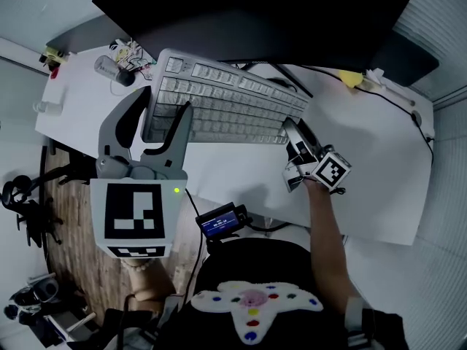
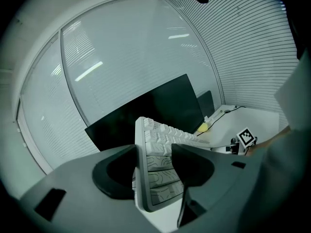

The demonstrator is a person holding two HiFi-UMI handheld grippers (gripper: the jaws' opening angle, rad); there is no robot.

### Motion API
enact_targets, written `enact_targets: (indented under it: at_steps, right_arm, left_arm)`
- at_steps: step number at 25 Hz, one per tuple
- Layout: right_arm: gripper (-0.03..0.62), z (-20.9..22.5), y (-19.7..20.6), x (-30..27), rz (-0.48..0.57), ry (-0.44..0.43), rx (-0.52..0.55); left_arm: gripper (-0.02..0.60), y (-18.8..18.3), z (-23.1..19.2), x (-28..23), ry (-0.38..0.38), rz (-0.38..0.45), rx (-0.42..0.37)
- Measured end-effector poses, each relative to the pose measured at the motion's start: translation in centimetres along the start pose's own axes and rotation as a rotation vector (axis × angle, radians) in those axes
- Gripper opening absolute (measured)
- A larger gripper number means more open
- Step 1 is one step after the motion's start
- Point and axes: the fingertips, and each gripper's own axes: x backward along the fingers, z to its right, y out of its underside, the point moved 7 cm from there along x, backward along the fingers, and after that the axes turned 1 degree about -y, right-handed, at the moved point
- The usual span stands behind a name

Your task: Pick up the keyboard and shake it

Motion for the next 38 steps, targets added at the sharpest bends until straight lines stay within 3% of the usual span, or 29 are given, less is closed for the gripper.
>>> enact_targets:
  at_steps: [9,14,18,25,38]
  right_arm:
    - [0.288,-0.4,-0.3,0.6,0.027,0.011,0.007]
    - [0.288,-0.2,-0.7,0.9,0.021,0.058,0.059]
    - [0.287,-0.2,-1.8,3.7,0.027,0.095,0.090]
    - [0.288,-0.3,-3.8,6.6,0.012,0.200,0.189]
    - [0.287,-2.8,-5.9,9.7,-0.095,0.429,0.340]
  left_arm:
    - [0.233,0.4,-0.3,0.1,0.026,0.028,0.076]
    - [0.233,2.1,-1.1,-1.2,0.071,0.057,0.098]
    - [0.232,2.7,0.7,-1.4,0.103,0.075,0.137]
    - [0.229,4.7,1.9,-3.7,0.189,0.107,0.228]
    - [0.229,9.9,3.1,-7.5,0.339,0.086,0.457]
